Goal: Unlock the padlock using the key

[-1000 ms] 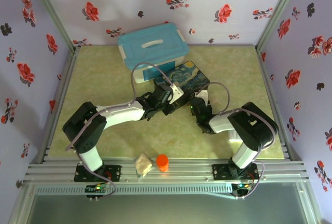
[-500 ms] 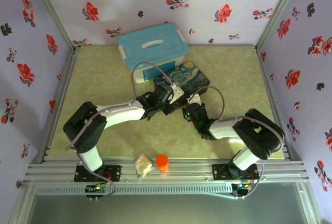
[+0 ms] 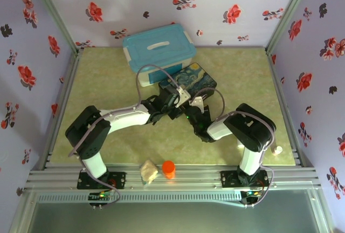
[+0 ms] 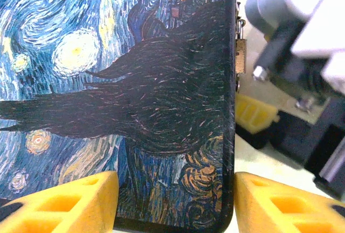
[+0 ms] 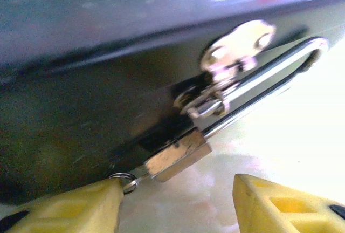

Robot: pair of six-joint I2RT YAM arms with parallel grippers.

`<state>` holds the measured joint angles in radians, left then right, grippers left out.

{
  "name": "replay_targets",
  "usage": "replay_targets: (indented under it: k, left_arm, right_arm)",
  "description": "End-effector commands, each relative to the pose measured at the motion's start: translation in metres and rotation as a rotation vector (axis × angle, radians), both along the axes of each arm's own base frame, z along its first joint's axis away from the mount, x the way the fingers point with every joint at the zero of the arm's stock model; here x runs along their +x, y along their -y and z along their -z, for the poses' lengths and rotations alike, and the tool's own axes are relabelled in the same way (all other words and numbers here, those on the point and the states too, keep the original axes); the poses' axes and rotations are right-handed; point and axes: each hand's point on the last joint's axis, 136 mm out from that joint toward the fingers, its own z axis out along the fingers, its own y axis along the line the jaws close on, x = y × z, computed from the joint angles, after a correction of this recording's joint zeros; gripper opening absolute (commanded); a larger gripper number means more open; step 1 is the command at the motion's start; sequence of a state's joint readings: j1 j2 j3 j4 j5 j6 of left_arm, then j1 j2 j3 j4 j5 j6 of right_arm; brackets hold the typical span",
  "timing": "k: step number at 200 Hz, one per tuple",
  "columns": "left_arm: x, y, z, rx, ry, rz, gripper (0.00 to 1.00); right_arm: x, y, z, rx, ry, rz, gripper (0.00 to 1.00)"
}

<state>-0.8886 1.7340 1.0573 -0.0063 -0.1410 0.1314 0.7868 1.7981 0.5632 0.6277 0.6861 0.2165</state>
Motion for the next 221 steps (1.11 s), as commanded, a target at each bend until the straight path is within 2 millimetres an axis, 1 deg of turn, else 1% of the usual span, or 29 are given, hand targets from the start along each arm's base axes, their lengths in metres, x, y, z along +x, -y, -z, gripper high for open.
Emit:
replay_targets:
  k: [1, 39, 65, 74, 87, 105, 125, 131, 150, 155, 172, 180, 189, 199, 209, 213, 221]
  left_arm:
    - [-0.050, -0.050, 0.083, 0.240, -0.261, 0.023, 0.56]
    - [-0.052, -0.050, 0.085, 0.239, -0.271, 0.027, 0.56]
    - [-0.054, -0.048, 0.086, 0.233, -0.279, 0.036, 0.55]
    - [-0.054, -0.048, 0.086, 0.232, -0.280, 0.038, 0.55]
    - [-0.054, -0.048, 0.086, 0.233, -0.280, 0.037, 0.55]
    - [-0.053, -0.047, 0.085, 0.232, -0.281, 0.038, 0.55]
    - [-0.053, -0.046, 0.085, 0.231, -0.281, 0.038, 0.55]
    - [-0.053, -0.045, 0.085, 0.231, -0.282, 0.038, 0.55]
    - [-0.053, -0.045, 0.085, 0.232, -0.283, 0.039, 0.55]
    - [-0.053, -0.045, 0.085, 0.232, -0.282, 0.039, 0.55]
    - [-0.051, -0.045, 0.081, 0.217, -0.277, 0.024, 0.55]
    - [-0.049, -0.045, 0.077, 0.203, -0.268, 0.018, 0.55]
    - [-0.048, -0.044, 0.072, 0.182, -0.259, 0.010, 0.55]
    - [-0.044, -0.042, 0.061, 0.141, -0.241, -0.009, 0.57]
    - [-0.040, -0.038, 0.046, 0.092, -0.225, -0.028, 0.59]
    - [-0.039, -0.036, 0.040, 0.073, -0.218, -0.035, 0.60]
    - [-0.036, -0.031, 0.024, 0.025, -0.202, -0.045, 0.61]
  right_arm:
    - [0.016, 0.016, -0.018, -0.017, 0.076, 0.109, 0.54]
    - [0.018, 0.039, -0.017, 0.015, 0.063, 0.155, 0.52]
    - [0.026, 0.052, -0.016, 0.102, 0.056, 0.178, 0.48]
    - [0.028, 0.055, -0.019, 0.120, 0.064, 0.184, 0.47]
    - [0.030, 0.052, -0.024, 0.141, 0.077, 0.166, 0.46]
    - [0.028, 0.031, -0.028, 0.211, 0.075, 0.054, 0.46]
    - [0.020, 0.020, -0.033, 0.344, 0.090, -0.011, 0.46]
    - [0.019, 0.021, -0.036, 0.383, 0.106, -0.008, 0.46]
    - [0.016, 0.033, -0.042, 0.499, 0.129, 0.032, 0.45]
    - [0.016, 0.035, -0.042, 0.507, 0.124, 0.038, 0.45]
    - [0.014, 0.030, -0.042, 0.477, 0.080, 0.007, 0.47]
    - [0.012, 0.031, -0.039, 0.463, 0.052, 0.014, 0.47]
    - [0.009, 0.033, -0.041, 0.462, 0.048, 0.016, 0.47]
    - [0.007, 0.040, -0.048, 0.462, 0.074, 0.037, 0.49]
    - [0.007, 0.051, -0.052, 0.452, 0.076, 0.081, 0.54]
    - [0.007, 0.055, -0.057, 0.454, 0.075, 0.100, 0.55]
    - [0.009, 0.062, -0.062, 0.458, 0.050, 0.133, 0.58]
